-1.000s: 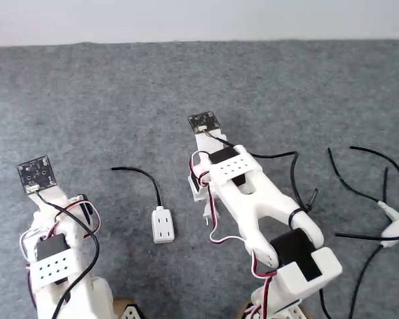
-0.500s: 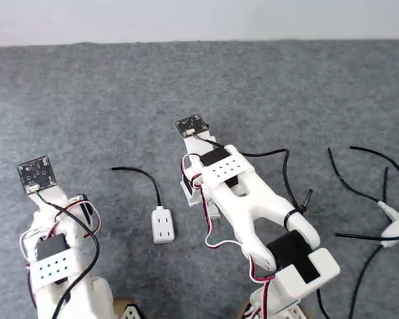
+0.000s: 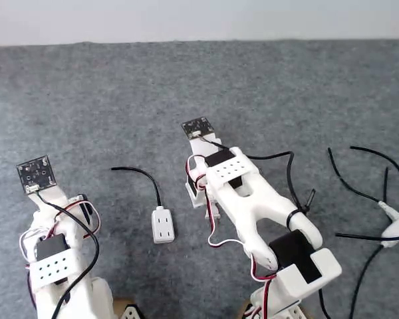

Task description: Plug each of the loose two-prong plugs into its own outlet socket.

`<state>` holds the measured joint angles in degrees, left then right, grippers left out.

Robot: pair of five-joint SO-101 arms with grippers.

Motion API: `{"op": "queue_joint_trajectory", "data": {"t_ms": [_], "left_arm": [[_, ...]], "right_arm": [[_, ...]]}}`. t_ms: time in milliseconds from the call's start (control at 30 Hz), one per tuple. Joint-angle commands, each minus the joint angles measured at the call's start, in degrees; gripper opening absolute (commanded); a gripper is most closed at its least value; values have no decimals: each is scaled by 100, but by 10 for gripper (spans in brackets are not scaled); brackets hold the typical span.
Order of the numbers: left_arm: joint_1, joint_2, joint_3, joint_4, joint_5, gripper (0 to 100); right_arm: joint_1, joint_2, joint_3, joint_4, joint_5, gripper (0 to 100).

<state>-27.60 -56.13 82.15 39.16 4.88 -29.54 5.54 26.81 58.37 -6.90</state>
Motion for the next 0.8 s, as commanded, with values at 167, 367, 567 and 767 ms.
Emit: {"op": "queue_joint_trajectory", "data": {"t_ms": [167, 367, 567, 767], "left_arm": [[-26, 18, -48, -132, -18, 137], [-26, 18, -48, -132, -26, 137], [-26, 18, -48, -132, -26, 137], [-26, 18, -48, -132, -26, 137]], "right_arm": [[92, 409, -202, -84, 79, 125], [268, 418, -273, -84, 79, 125], [268, 418, -387, -75, 79, 45], [277, 418, -387, -75, 149, 24]]}}
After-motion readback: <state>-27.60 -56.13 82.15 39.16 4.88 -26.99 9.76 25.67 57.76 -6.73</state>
